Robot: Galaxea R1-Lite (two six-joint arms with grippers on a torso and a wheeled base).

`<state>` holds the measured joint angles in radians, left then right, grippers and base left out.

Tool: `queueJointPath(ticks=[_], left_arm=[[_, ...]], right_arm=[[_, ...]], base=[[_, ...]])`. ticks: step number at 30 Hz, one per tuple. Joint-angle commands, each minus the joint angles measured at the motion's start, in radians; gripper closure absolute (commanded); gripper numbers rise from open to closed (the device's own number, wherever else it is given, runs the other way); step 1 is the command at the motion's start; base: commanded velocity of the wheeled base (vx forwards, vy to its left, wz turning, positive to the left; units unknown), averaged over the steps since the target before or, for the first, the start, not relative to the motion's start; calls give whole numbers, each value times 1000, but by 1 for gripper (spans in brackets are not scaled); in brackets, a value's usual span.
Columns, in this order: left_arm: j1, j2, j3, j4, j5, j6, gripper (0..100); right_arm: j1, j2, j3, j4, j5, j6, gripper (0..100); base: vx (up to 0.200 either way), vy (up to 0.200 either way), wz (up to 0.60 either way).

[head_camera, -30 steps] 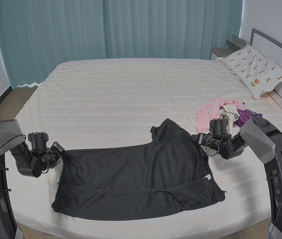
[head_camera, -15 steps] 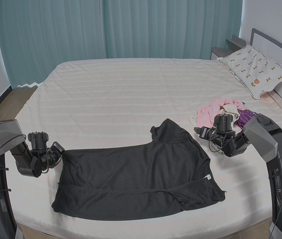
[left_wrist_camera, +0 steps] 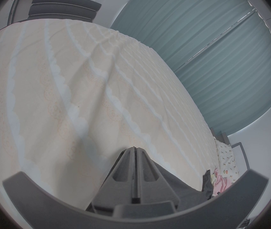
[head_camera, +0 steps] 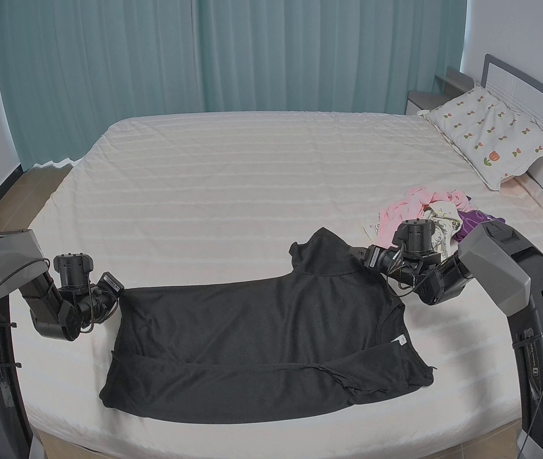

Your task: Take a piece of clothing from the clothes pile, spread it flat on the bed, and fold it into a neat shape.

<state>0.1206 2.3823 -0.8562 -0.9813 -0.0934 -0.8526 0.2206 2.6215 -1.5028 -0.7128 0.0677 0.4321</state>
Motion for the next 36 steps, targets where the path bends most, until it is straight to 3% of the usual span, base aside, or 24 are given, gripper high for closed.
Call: queueJointPath(ticks=[1, 13, 14, 29, 36], left_arm=[[1, 0, 0, 0, 0, 0, 100], [1, 0, -1, 0, 0, 0, 100], [1, 0, -1, 0, 0, 0, 100], [1, -9, -17, -2, 11, 6, 100], [2, -48, -17, 1, 12, 13, 100]], right_arm=[[3, 42, -47, 1, 3, -10, 0], [19, 84, -88, 9, 6, -13, 0], [19, 86, -86, 9, 6, -13, 100], [-1, 25, -34, -24, 4, 2, 100], [-12, 3, 35, -103, -2, 4, 100]], base=[[0, 0, 0], [0, 0, 0], [0, 0, 0], [0, 0, 0], [0, 0, 0]])
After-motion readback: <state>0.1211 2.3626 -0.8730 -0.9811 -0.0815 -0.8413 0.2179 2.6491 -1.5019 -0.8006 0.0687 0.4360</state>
